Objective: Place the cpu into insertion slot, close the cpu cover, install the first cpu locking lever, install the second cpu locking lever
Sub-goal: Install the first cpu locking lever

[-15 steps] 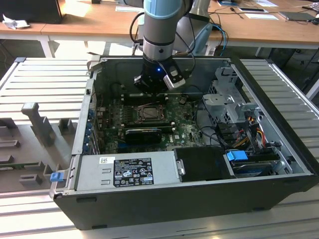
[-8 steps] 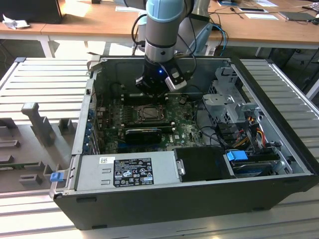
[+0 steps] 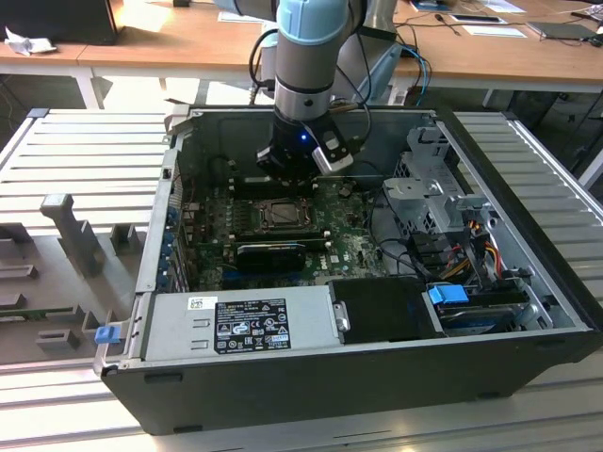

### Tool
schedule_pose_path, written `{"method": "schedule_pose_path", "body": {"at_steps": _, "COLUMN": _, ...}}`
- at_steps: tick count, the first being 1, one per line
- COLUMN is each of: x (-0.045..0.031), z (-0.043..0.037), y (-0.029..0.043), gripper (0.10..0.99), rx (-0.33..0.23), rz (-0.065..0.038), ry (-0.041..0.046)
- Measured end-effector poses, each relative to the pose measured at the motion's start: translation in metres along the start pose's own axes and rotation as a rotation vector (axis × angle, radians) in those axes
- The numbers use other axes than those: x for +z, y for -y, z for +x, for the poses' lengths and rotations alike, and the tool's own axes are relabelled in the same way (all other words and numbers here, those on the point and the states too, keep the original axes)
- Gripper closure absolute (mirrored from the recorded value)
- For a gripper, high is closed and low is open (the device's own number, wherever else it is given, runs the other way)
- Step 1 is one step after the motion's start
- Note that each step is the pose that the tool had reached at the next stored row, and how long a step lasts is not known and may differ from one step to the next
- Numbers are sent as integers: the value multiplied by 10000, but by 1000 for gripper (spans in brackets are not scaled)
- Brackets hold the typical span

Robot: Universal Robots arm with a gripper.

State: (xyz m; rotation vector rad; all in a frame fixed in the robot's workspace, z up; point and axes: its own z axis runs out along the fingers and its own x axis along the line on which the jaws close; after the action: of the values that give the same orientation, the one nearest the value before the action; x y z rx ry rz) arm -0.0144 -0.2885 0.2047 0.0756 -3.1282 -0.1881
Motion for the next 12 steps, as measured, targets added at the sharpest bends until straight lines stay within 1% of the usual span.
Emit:
{"method": "schedule_pose_path", "body": {"at_steps": 4, "x": 3, "z": -1, "y": 1, "gripper": 980, "rx": -1, "rz": 38, "ry": -6}}
{"method": "schedule_pose_path", "body": {"at_steps": 8, "x": 4, "z": -2, "y": 0, "gripper": 980, "rx": 9, "rz": 84, "ry": -57}}
{"method": "schedule_pose_path", "body": {"at_steps": 12, "x": 4, "z": -3, "y": 1, "gripper": 980, "rx": 8, "rz": 159, "ry": -81}}
